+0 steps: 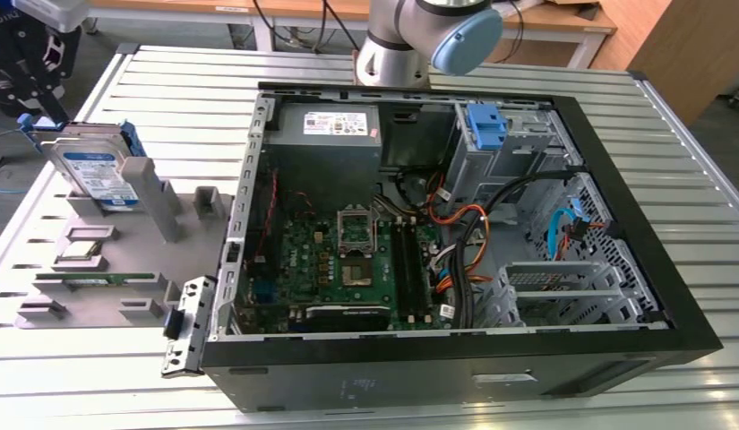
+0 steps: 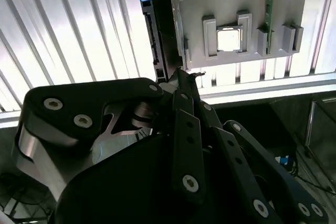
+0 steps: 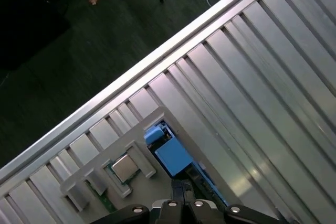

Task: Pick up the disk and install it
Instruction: 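Pick up the disk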

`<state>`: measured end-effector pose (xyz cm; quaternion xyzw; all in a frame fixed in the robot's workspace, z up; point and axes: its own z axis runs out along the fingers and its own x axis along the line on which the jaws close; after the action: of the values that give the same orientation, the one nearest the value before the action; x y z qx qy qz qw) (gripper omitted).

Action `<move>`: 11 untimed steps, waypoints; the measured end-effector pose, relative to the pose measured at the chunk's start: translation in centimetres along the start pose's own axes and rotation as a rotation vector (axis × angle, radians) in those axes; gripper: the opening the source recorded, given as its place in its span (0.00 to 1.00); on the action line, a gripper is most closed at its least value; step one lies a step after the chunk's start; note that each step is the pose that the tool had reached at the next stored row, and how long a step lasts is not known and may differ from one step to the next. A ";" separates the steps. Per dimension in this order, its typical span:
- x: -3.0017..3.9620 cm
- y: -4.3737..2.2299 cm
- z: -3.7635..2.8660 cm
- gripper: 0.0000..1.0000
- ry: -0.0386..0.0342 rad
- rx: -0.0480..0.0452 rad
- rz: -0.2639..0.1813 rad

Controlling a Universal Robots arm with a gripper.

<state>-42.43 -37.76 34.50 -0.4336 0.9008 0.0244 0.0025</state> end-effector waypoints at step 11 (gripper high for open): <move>0.00 0.00 0.07 0.10 0.0077 -0.0048 -0.185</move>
<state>-42.43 -37.76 34.43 -0.5151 0.8568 0.0245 0.0002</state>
